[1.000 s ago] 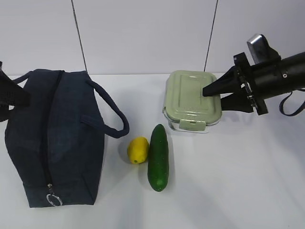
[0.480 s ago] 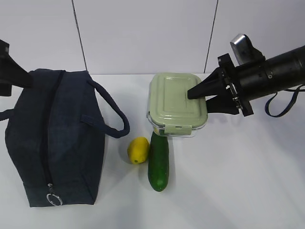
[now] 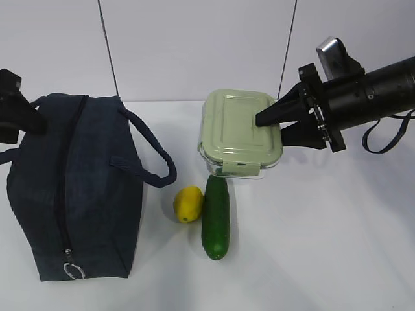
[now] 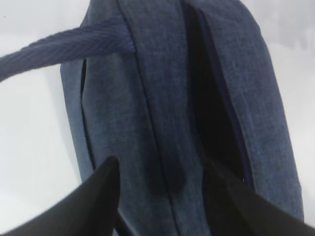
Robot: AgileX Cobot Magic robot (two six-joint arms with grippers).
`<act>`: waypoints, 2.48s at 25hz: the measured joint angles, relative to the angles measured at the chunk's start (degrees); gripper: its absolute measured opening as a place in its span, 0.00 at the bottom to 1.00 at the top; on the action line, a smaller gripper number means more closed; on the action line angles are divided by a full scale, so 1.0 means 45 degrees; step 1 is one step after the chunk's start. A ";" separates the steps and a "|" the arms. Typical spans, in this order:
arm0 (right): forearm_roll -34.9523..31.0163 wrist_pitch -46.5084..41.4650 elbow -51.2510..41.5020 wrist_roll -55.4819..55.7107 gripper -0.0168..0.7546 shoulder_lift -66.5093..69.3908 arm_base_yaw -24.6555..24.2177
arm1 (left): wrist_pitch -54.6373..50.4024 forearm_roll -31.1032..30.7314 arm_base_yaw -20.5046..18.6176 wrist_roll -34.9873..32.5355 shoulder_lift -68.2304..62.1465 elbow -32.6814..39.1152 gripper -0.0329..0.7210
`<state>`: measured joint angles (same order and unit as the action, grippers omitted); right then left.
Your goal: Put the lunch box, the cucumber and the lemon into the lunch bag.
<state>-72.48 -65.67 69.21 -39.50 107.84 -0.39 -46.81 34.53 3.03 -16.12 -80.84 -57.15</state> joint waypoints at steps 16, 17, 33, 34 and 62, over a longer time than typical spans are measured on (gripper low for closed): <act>-0.0030 -0.0005 0.0000 0.0224 0.47 -0.0264 0.0020 | 0.0048 0.0202 0.0000 0.0000 -0.0580 -0.0030 0.19; -0.0030 -0.0005 0.0000 0.0235 0.47 -0.0264 0.0029 | 0.0048 0.0202 0.0000 0.0000 -0.0580 -0.0030 0.12; -0.0963 -0.0028 0.0474 0.0329 0.47 -0.0264 0.0999 | -0.0171 0.0552 0.0000 -0.0051 -0.0600 -0.0030 0.05; -0.0986 -0.0064 0.0718 0.0391 0.47 -0.0264 0.1168 | -0.0218 0.0608 0.0000 -0.0051 -0.0600 -0.0030 0.05; -0.2013 -0.0287 0.3454 0.2234 0.47 0.1019 0.3663 | -0.0506 0.1224 0.0000 -0.0089 -0.0600 -0.0030 0.05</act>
<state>-81.54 -66.96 84.76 -29.44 112.43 16.09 -49.09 40.04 3.03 -16.52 -83.54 -57.29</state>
